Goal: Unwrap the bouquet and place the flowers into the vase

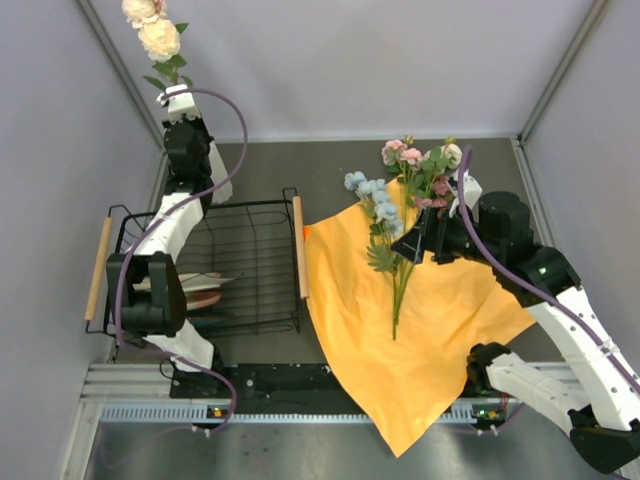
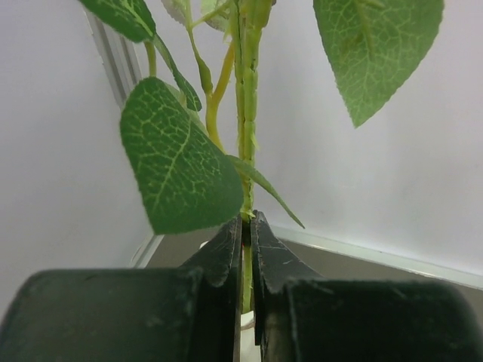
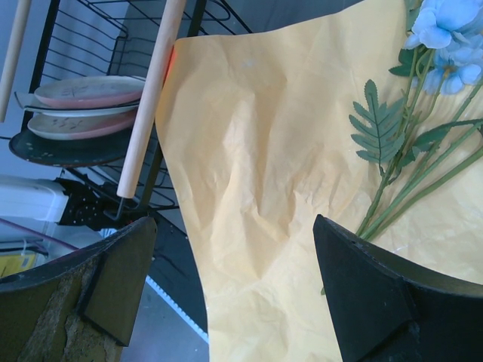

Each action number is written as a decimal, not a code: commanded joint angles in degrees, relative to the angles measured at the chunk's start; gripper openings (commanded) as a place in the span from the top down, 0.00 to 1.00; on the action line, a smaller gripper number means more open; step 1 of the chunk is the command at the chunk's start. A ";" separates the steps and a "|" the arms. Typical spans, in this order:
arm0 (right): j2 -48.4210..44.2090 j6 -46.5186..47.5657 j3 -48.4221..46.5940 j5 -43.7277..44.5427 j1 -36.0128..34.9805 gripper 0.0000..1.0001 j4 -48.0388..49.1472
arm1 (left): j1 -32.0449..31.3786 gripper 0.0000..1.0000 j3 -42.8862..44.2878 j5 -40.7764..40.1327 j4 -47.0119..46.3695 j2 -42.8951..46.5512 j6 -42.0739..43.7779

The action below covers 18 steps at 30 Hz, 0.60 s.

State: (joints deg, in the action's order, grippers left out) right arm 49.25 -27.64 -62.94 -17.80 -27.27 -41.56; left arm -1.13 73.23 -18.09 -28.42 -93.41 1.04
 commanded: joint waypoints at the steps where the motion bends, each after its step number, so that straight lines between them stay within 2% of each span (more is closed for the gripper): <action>1: -0.39 -0.22 0.36 -0.22 -0.68 0.13 2.10 | 0.51 0.91 -1.95 -1.42 -2.78 0.15 -0.86; 6: -0.30 -0.22 0.18 -0.13 -0.68 0.13 2.10 | 0.77 0.78 -4.32 -0.81 -1.72 1.82 -3.50; 10: 0.22 -0.31 0.01 -0.04 -0.77 0.13 2.27 | 0.69 0.56 -4.59 0.68 1.00 4.89 -4.55; 11: 0.49 -0.31 -0.17 -0.04 -0.77 0.13 2.27 | 0.69 0.44 -4.50 0.95 1.53 5.42 -4.81; 14: 1.80 0.30 -1.13 0.84 -0.68 0.13 2.27 | 0.69 0.35 -5.20 1.65 3.72 8.67 -6.66; 16: 2.60 0.65 -2.10 2.15 -0.77 0.13 2.27 | 0.69 0.34 -6.96 2.44 4.60 12.00 -8.50; 18: 4.53 0.92 -3.24 4.43 -0.60 0.13 2.27 | 0.77 0.22 -7.58 4.72 6.35 14.55 -10.78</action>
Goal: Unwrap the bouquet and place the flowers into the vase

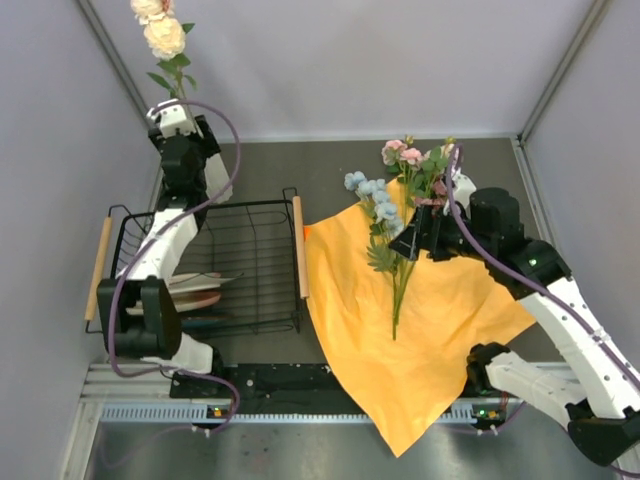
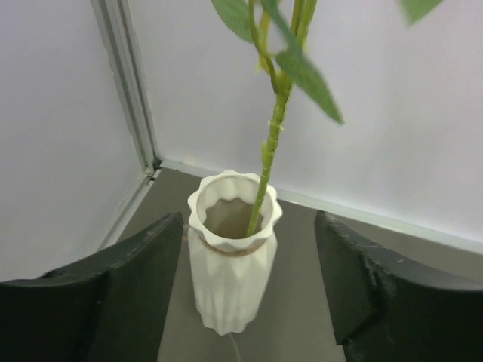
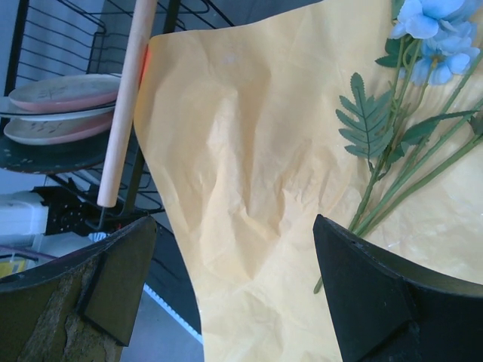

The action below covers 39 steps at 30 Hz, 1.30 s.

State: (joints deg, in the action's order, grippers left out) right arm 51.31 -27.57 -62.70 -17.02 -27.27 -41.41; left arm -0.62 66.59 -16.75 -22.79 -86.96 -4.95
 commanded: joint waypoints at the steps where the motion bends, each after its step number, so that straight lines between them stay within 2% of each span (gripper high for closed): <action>1: 3.26 0.85 -3.83 4.35 -0.59 0.13 2.03 | 0.27 0.16 -0.50 4.35 5.16 10.38 -5.94; 4: 7.74 -0.64 -4.36 5.76 2.82 0.13 2.47 | 0.27 0.16 2.66 11.02 13.53 15.21 -11.82; 6: 12.03 -2.21 -3.93 5.33 7.81 0.13 3.61 | 0.18 0.17 4.34 21.27 21.36 17.25 -18.47; 7: 13.63 -2.74 -3.58 4.80 9.41 0.15 4.49 | 0.18 0.16 4.25 26.11 21.99 19.00 -20.34; 8: 14.86 -3.10 -2.96 4.28 10.99 0.16 7.19 | 0.27 0.10 3.56 37.82 21.73 19.54 -24.80; 9: 17.66 -3.62 -1.91 3.31 12.92 0.18 8.52 | 0.01 0.01 3.11 42.11 20.60 19.98 -26.58; 12: 22.50 -3.80 -1.73 3.39 14.43 0.24 12.13 | -4.72 0.01 3.90 50.65 22.34 20.07 -27.66; 15: 28.74 -3.28 -2.95 3.39 15.84 0.33 13.89 | -15.85 0.04 3.64 51.21 26.02 20.77 -24.94; 16: 31.72 -3.19 -3.39 3.57 16.28 0.51 13.90 | -18.42 0.05 3.29 51.29 26.30 20.78 -24.67; 17: 32.70 -3.19 -3.57 3.66 16.54 0.57 13.90 | -20.97 0.05 2.50 51.38 26.30 20.60 -24.58; 18: 33.41 -3.36 -2.96 4.09 16.89 0.58 14.07 | -25.52 0.06 2.41 51.64 26.65 19.82 -24.58; 21: 34.56 -3.45 -0.15 5.67 18.47 0.58 14.68 | -32.48 0.10 2.49 51.74 27.27 17.71 -24.67; 24: 33.68 -2.66 3.19 6.47 20.14 0.57 16.44 | -36.71 0.10 2.67 51.12 27.27 15.86 -23.97; 29: 35.96 -3.10 8.10 2.96 23.39 0.58 19.69 | -39.19 0.10 4.34 50.85 27.53 12.08 -24.49; 39: 41.32 -4.24 9.70 -0.47 23.31 0.62 25.32 | -42.88 0.10 7.94 50.77 27.44 7.15 -24.05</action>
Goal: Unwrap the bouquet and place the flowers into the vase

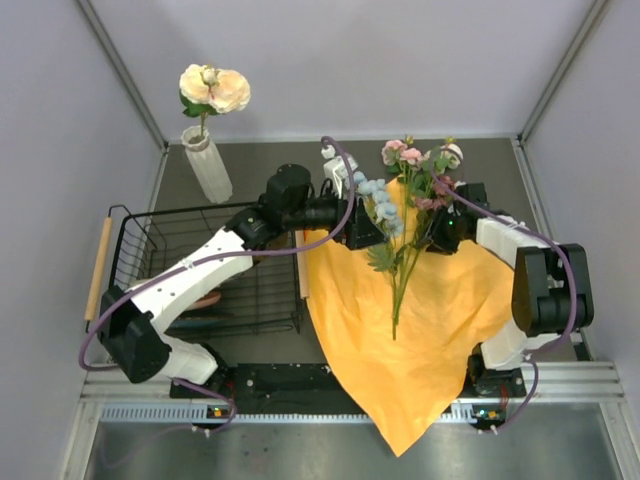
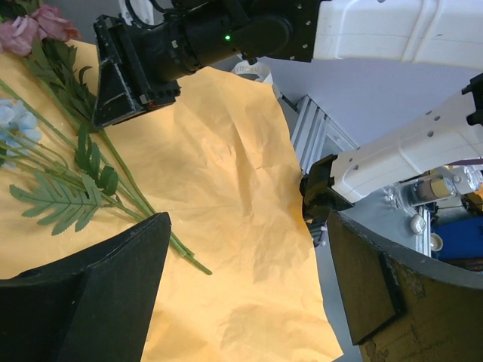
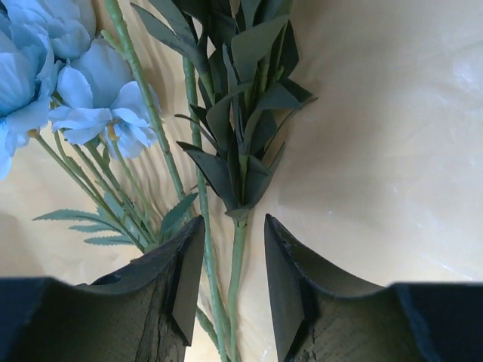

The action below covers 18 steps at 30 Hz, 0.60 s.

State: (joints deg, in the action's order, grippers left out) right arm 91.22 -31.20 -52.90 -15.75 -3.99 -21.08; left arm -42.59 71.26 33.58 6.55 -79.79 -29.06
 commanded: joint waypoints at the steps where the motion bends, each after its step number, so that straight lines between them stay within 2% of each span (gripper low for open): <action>1: 2.37 -0.79 -0.01 -2.09 0.03 0.62 5.35 | -0.92 0.10 3.27 0.52 -1.89 0.07 0.05; 11: 6.77 -0.44 0.70 -0.78 -0.05 0.72 8.42 | -1.01 0.10 4.06 -0.18 -0.31 -0.01 0.76; 13: 6.87 -0.35 0.70 -0.86 -0.14 0.82 8.51 | -1.01 0.10 4.23 -0.18 -0.13 -0.19 0.67; 18: 0.74 0.70 1.23 2.73 -0.05 0.92 5.71 | -1.09 0.10 4.85 -0.10 -0.22 -0.72 0.23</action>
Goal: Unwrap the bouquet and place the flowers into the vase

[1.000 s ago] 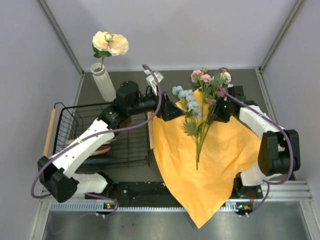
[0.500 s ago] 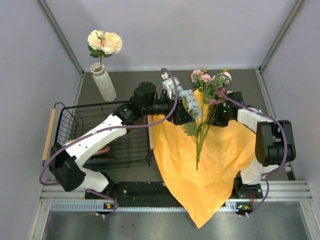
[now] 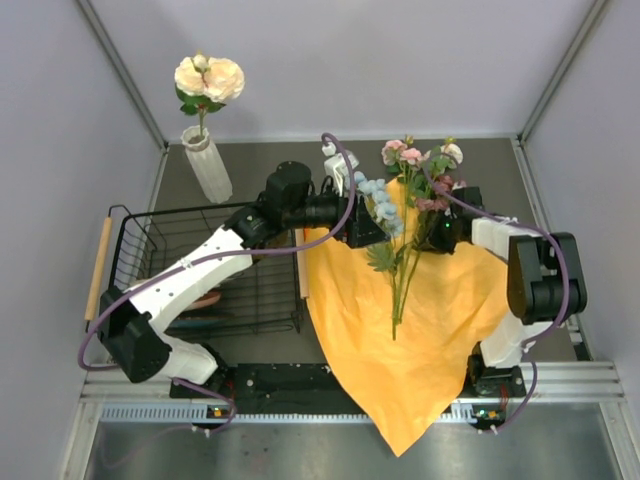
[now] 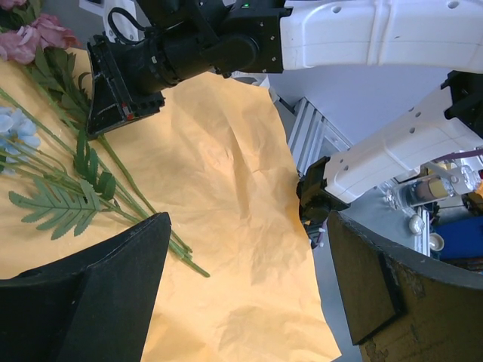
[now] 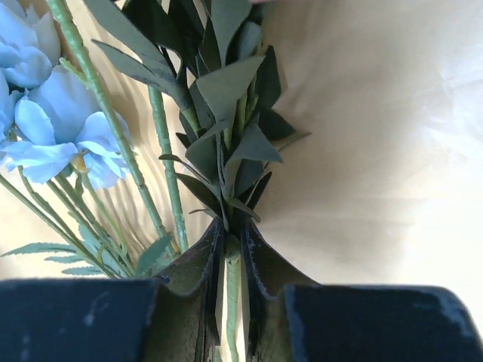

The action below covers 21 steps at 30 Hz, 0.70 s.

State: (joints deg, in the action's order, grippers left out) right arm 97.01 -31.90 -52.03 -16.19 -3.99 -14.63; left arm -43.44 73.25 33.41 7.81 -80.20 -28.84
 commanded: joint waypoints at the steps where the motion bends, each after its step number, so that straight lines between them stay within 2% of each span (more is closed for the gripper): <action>1: -6.64 1.58 0.26 4.66 -0.05 0.94 -2.57 | -0.15 0.10 2.95 0.17 -1.40 -0.48 -0.07; 5: -14.38 1.67 0.52 8.35 -0.05 1.00 -7.15 | -0.24 0.10 3.65 0.52 -1.40 -1.79 -0.60; 13: -30.89 3.85 0.79 14.08 -0.05 1.00 -12.09 | -0.24 0.10 4.44 2.80 -4.91 -3.99 -3.41; 18: -35.84 9.74 1.05 2.77 -0.14 1.00 -4.20 | -0.24 0.13 5.14 4.38 -8.94 -4.87 -5.96; 20: -37.76 10.19 2.01 -8.56 -0.05 1.00 -0.68 | -0.15 0.14 5.84 4.74 -9.74 -5.40 -6.40; 21: -38.73 9.50 4.11 -12.86 -0.14 1.00 5.87 | -0.15 0.14 6.11 4.56 -10.36 -5.58 -7.01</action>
State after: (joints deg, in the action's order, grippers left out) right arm 62.13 -25.34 -50.98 -11.64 -3.99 -22.59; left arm -43.55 75.70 36.14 4.32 -85.36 -33.41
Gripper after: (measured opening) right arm 0.063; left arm 0.868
